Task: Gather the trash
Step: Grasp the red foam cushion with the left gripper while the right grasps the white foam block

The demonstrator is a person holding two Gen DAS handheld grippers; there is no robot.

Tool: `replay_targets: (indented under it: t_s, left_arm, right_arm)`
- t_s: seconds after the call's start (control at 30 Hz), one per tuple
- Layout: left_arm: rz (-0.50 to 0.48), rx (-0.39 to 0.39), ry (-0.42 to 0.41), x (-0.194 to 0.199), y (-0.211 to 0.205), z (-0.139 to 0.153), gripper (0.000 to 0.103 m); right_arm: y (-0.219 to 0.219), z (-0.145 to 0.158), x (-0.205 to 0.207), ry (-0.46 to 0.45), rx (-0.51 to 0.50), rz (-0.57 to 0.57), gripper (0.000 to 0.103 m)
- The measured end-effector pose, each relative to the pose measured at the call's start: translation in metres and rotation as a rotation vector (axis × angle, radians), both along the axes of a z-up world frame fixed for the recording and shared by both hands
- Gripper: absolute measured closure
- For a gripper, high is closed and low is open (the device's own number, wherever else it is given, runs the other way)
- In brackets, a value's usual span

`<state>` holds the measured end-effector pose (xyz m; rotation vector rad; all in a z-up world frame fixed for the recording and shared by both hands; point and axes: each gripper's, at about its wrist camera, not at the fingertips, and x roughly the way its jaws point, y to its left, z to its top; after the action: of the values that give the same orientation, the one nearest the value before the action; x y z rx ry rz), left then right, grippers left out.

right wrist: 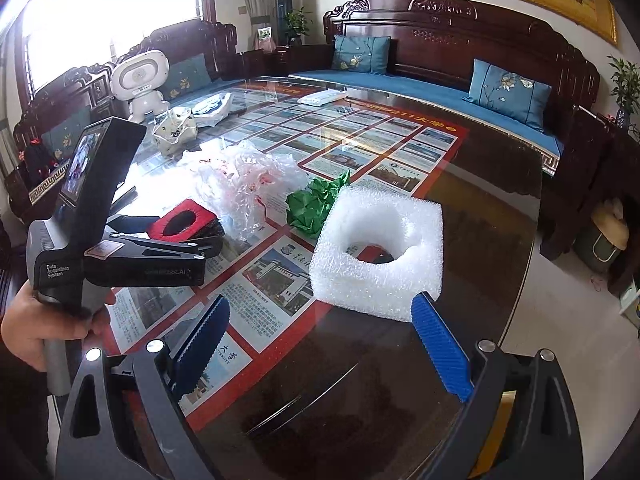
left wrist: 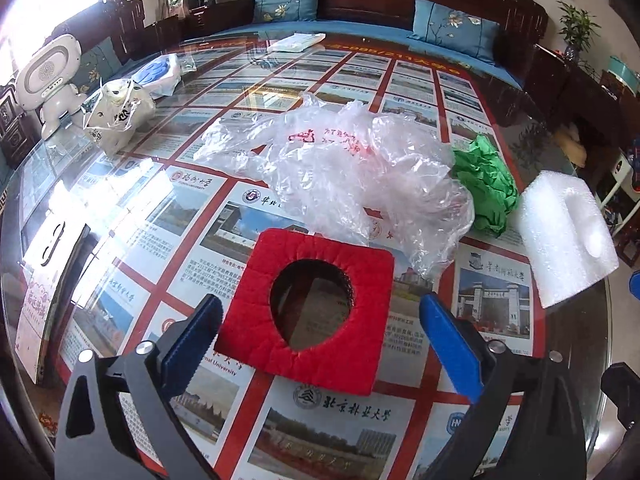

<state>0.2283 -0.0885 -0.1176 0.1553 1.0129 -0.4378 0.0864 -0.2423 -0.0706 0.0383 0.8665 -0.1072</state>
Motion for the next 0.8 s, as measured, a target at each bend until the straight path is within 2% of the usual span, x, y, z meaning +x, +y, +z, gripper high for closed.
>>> replay_targets:
  t_s: [0.1, 0.13, 0.17, 0.2, 0.23, 0.33, 0.5, 0.8]
  left_arm:
    - [-0.018, 0.005, 0.002, 0.003, -0.004, -0.004, 0.004]
    - [-0.024, 0.002, 0.001, 0.003, -0.005, -0.004, 0.008]
    - [-0.023, 0.002, -0.011, 0.001, -0.005, -0.002, 0.013]
    - [-0.024, 0.009, -0.023, -0.001, -0.006, 0.0, 0.03]
    - [-0.029, 0.005, -0.024, -0.003, -0.005, 0.003, 0.033]
    - [-0.018, -0.051, 0.0, -0.006, 0.001, 0.007, 0.036]
    - [-0.002, -0.076, -0.009, -0.012, 0.009, 0.013, 0.036]
    - [-0.04, -0.092, -0.031, -0.03, 0.007, 0.023, 0.035]
  right_arm:
    - [-0.001, -0.003, 0.005, 0.003, 0.007, -0.003, 0.014]
    - [-0.001, -0.004, 0.007, 0.004, 0.01, -0.005, 0.014]
    - [0.0, -0.005, 0.009, 0.004, 0.013, -0.007, 0.014]
    - [-0.001, -0.005, 0.01, 0.004, 0.014, -0.01, 0.013]
    - [-0.001, -0.006, 0.011, 0.005, 0.012, -0.017, 0.011]
    - [-0.004, -0.008, 0.015, 0.003, 0.012, -0.043, 0.008]
    - [-0.015, -0.012, 0.021, -0.002, 0.025, -0.1, 0.008]
    - [-0.028, -0.011, 0.017, -0.019, 0.026, -0.158, 0.008]
